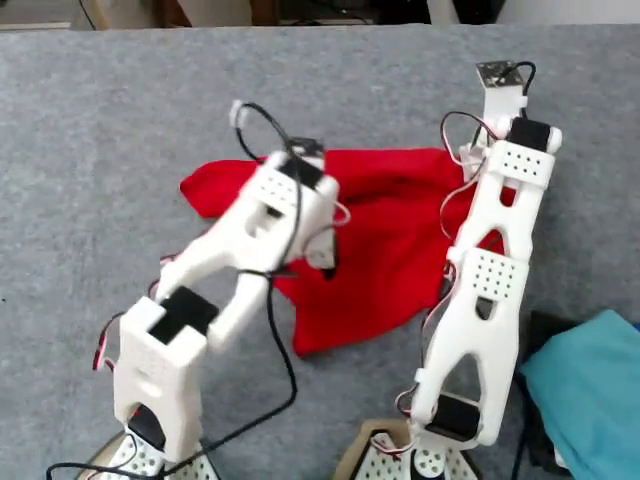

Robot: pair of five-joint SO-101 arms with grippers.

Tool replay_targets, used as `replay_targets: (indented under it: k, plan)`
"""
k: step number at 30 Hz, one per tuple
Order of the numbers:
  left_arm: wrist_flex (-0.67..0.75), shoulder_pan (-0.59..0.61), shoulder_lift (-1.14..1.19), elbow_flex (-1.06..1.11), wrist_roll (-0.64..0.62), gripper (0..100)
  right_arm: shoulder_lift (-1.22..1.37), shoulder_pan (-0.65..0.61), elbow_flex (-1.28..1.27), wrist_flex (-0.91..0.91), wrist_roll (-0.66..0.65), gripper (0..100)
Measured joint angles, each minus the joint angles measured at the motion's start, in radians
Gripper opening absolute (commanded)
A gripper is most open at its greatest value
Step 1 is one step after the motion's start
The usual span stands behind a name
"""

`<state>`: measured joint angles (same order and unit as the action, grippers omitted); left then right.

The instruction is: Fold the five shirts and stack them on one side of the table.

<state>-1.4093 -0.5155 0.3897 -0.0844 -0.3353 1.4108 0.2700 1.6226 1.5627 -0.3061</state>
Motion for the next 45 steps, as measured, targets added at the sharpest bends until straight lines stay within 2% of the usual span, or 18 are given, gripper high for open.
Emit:
replay_targets:
  k: [2, 5, 8, 13, 18, 23, 34, 36, 40, 43, 45]
  plan:
    - [0.06, -0.021, 0.003, 0.049, -0.008, 16, 0.0, 0.0, 0.0, -0.008, 0.0, 0.5]
    - [0.095, -0.031, 0.04, 0.084, -0.009, 1, 0.0, 0.0, 0.0, -0.017, 0.0, 0.5]
    - [0.091, -0.038, 0.057, 0.077, 0.002, 2, 0.0, 0.0, 0.0, -0.018, 0.0, 0.5]
    - [0.0, -0.069, 0.063, 0.084, 0.061, 2, 0.0, 0.0, 0.0, -0.021, 0.0, 0.5]
    - [-0.16, -0.164, 0.066, 0.021, 0.137, 2, 0.0, 0.0, 0.0, -0.021, 0.002, 0.5]
    - [-0.305, -0.282, 0.066, -0.114, 0.157, 2, 0.0, 0.009, 0.0, -0.054, 0.0, 0.5]
    - [-0.331, -0.308, -0.023, -0.176, 0.121, 2, 0.0, 0.052, 0.0, -0.075, 0.002, 0.5]
    - [-0.331, -0.308, -0.038, -0.173, 0.121, 4, 0.002, 0.052, 0.0, -0.075, 0.002, 0.5]
    - [-0.331, -0.299, -0.044, -0.155, 0.141, 16, 0.002, 0.052, 0.0, -0.075, 0.002, 0.5]
    - [-0.336, -0.247, -0.066, -0.15, 0.106, 27, 0.002, 0.052, 0.0, -0.075, 0.002, 0.5]
    - [-0.338, -0.203, -0.11, -0.15, 0.074, 30, 0.002, 0.052, 0.0, -0.075, 0.002, 0.5]
